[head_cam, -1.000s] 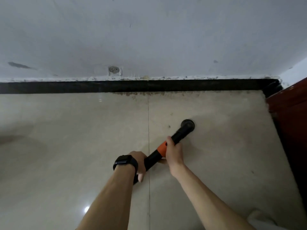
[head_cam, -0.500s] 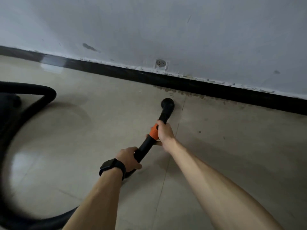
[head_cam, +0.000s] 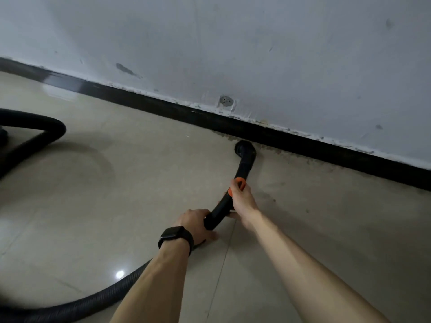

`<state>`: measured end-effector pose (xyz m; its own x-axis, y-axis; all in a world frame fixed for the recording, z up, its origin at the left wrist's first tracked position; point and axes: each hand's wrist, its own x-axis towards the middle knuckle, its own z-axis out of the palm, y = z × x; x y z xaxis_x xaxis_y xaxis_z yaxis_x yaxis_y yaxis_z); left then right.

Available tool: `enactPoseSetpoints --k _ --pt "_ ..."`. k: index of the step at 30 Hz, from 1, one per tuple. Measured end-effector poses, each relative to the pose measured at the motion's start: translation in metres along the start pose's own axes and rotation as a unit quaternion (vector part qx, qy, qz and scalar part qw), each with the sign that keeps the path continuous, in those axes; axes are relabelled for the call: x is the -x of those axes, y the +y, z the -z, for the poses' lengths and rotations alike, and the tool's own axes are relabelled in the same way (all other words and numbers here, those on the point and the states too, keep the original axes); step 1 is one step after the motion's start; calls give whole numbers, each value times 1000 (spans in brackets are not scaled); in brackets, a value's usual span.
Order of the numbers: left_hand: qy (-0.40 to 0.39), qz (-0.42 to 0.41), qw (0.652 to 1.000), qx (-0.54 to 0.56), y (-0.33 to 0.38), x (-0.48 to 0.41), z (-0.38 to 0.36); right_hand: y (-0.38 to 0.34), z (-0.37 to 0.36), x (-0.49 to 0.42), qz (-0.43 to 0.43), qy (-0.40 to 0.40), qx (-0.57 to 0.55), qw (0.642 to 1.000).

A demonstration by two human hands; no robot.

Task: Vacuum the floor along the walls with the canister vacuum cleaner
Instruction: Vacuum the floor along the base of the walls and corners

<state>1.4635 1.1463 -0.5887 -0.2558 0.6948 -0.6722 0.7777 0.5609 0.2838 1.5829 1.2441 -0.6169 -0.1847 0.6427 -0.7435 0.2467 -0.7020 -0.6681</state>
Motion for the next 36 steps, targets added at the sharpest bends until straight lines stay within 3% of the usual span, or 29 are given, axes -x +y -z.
enactPoseSetpoints --k 6,16,28,36 --pt "32 14 999 30 -17 -5 3 -4 -40 -13 2 -10 61 998" --pt "112 -1 991 69 -37 -17 16 -21 -72 -30 30 60 112 991" --pt "194 -5 972 134 -68 -11 18 -27 -111 -40 24 39 65 997" --pt "199 17 971 131 -75 -15 24 -49 -120 -37 2 -24 63 998"
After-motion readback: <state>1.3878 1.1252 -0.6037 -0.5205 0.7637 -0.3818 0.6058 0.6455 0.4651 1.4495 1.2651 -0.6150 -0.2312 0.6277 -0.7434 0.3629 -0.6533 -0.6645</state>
